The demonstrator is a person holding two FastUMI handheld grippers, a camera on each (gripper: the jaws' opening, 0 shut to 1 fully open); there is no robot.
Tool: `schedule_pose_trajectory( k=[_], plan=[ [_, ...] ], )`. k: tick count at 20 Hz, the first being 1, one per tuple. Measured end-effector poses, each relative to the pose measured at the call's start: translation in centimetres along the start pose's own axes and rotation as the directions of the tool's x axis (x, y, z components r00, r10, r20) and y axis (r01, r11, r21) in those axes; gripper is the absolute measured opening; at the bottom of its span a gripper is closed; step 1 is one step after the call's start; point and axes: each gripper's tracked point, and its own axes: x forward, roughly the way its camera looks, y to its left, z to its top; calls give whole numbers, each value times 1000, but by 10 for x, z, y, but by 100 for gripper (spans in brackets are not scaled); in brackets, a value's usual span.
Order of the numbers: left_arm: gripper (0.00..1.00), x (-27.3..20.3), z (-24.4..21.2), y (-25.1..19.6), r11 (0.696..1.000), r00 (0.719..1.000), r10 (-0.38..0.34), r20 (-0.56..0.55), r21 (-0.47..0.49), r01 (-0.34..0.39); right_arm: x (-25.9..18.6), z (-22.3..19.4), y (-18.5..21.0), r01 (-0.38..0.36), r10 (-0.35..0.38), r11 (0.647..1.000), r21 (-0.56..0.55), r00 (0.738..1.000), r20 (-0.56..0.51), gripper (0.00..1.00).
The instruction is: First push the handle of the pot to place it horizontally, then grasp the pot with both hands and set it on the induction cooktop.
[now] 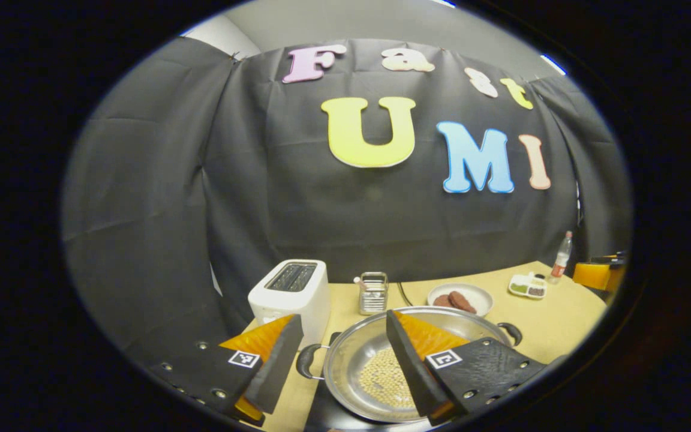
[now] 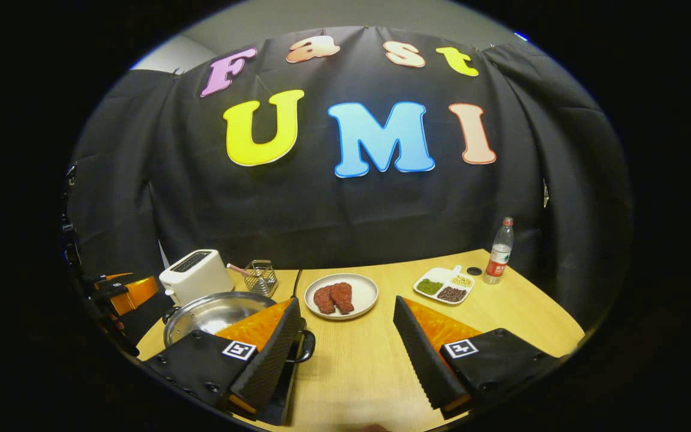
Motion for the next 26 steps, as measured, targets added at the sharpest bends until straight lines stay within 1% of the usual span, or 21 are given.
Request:
schedule_pose_trajectory(
  k=[2,3,5,6,7,10,12,13,14,16,18,19,20,21,22,23,26],
  plan=[
    [82,-18,16,-13,1000,999,-1,34,1,1,-17,8,-16,7,-7,1000,-12,999,33,98],
    [84,-26,21,-20,1000,999,1,43,5,-1,-27,10,-23,3,-2,1000,-18,999,43,98],
    [84,-46,34,-36,1000,998,7,68,6,-8,-45,16,-40,0,2,999,-34,998,65,98],
    [84,-59,41,-46,1000,997,11,83,3,-11,-56,20,-49,2,1,999,-40,997,83,98],
    [82,-76,49,-56,1000,995,17,95,2,-17,-66,23,-57,-1,6,999,-45,995,95,98],
    [82,-117,68,-88,999,990,32,140,3,-33,-98,28,-85,-5,13,998,-63,991,133,98],
    [82,-145,78,-111,999,987,34,156,-6,-34,-119,29,-100,-17,25,998,-54,989,145,98],
    [82,-159,83,-123,999,986,32,165,-10,-31,-130,32,-107,-25,33,998,-50,987,155,93],
    [82,-172,88,-134,1000,984,30,174,-13,-28,-140,36,-115,-26,35,998,-53,985,170,98],
    [82,-199,97,-158,1000,982,20,189,-7,-19,-163,44,-129,-30,46,996,-81,978,202,98],
    [82,-228,108,-177,1000,977,6,215,9,-8,-183,50,-138,-31,53,995,-97,973,227,98],
    [84,-240,114,-189,1000,973,-4,230,19,0,-193,53,-141,-34,57,994,-101,969,240,97],
    [82,-252,118,-197,1000,970,-14,243,30,7,-202,57,-144,-34,61,994,-108,965,254,97],
    [82,-259,121,-205,999,967,-22,253,37,13,-210,60,-148,-28,58,993,-116,962,267,97],
    [82,-267,125,-211,999,966,-31,257,37,22,-219,61,-152,-21,53,993,-119,961,272,97],
    [84,-274,124,-217,999,966,-39,256,34,31,-227,62,-153,-19,50,993,-113,961,273,97],
    [84,-291,128,-221,998,963,-53,265,27,48,-242,62,-154,-17,41,996,-88,961,273,98]
  ],
)
